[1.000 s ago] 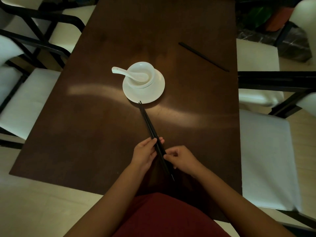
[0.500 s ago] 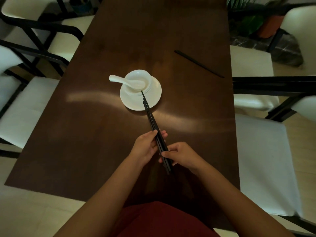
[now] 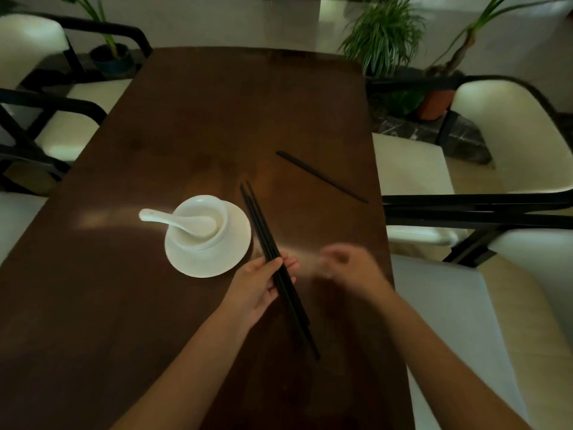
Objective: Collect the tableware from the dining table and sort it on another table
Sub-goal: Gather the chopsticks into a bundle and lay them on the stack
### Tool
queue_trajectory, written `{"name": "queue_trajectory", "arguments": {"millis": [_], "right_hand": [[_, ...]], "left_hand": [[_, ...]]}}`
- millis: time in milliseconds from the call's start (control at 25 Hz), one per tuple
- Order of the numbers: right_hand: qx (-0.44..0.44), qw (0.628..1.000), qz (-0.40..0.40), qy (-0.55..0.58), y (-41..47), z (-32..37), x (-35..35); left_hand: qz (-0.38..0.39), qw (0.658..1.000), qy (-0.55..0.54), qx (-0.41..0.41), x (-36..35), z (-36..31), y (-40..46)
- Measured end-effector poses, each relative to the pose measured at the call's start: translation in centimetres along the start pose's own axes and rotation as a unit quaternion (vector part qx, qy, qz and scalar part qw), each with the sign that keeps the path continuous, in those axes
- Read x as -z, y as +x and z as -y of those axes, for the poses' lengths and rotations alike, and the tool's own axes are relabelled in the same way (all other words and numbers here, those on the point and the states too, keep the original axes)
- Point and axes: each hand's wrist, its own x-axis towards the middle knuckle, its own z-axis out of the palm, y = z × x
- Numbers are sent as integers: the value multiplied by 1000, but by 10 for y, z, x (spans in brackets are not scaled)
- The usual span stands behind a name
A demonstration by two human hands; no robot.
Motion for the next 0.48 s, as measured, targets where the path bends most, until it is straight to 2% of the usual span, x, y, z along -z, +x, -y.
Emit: {"name": "queue_trajectory", "arguments": {"millis": [40,80,120,280,360,480], "right_hand": [[-8,990,-114,-79,24,1,19],[-15,971,-185,-147,48,1,37],[-15,955,-215,-205,71,-1,53],[-7,903,-178,-391,136,-4,80],[-11,890,-171,-422,153,-10,78],[-2,879,-207,-429,161,-19,71]], "left_hand": [[-14,1000,-8,-1,-2,-1,4],[-29,999,-21,-2,-5,-2,8],[-42,998,-36,-3,-6,-3,12],[-76,994,-73,-4,-9,-6,24],[-76,995,-72,-4,-7,-7,27],[-77,995,-68,-10,-4,-11,30]]}}
